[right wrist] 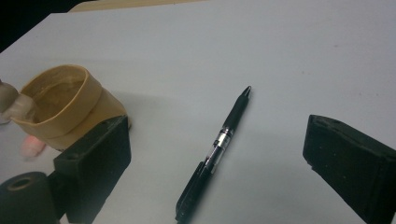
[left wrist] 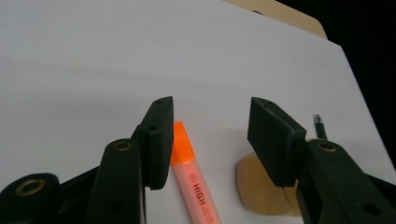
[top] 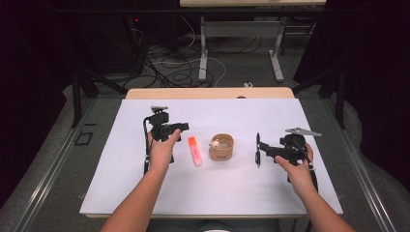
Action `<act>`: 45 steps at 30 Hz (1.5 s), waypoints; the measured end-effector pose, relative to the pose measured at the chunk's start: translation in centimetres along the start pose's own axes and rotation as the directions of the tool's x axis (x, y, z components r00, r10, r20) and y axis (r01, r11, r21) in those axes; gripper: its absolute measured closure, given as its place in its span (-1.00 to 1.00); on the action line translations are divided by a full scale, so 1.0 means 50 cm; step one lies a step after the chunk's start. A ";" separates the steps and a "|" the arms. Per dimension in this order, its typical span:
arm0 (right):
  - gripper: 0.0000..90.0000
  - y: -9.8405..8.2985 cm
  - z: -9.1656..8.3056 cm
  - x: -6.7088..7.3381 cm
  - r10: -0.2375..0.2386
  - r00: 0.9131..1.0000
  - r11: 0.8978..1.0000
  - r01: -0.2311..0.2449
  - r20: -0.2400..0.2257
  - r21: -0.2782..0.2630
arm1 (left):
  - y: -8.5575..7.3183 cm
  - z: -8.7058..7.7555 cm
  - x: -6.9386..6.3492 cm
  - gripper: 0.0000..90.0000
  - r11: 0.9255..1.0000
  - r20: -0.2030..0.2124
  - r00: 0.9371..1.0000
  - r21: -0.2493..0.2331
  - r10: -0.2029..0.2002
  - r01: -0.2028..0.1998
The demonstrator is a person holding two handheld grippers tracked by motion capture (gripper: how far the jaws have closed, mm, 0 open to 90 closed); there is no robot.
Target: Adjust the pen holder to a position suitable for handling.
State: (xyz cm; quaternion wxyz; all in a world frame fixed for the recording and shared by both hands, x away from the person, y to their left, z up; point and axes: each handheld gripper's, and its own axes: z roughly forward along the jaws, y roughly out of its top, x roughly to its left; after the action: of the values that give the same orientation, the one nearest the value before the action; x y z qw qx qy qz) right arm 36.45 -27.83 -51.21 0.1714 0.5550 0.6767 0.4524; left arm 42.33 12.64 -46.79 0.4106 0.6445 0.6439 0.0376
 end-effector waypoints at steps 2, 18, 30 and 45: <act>-0.83 0.000 0.000 -0.001 0.001 1.000 1.000 -0.001 -0.001 0.003 | -0.001 0.006 -0.004 0.15 1.000 -0.007 1.000 0.006 0.014 -0.014; -0.78 -0.002 0.002 -0.003 0.013 1.000 1.000 -0.013 0.004 0.005 | -0.009 0.076 -0.003 0.21 0.972 -0.107 0.984 0.173 -0.142 0.159; -0.75 -0.002 0.004 -0.002 0.002 1.000 1.000 -0.002 -0.004 0.009 | -0.025 0.116 -0.006 0.28 0.942 -0.175 0.965 0.239 -0.195 0.234; -0.73 -0.002 0.005 -0.002 0.006 1.000 1.000 -0.006 0.002 0.008 | -0.029 0.143 -0.002 0.32 0.932 -0.224 0.952 0.249 -0.210 0.264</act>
State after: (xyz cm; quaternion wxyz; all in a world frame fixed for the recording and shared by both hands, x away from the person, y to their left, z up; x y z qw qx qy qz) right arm 36.60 -27.84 -51.44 0.1687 0.5580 0.6767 0.4498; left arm 45.28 8.85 -52.31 0.2536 0.6059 0.7530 -0.0401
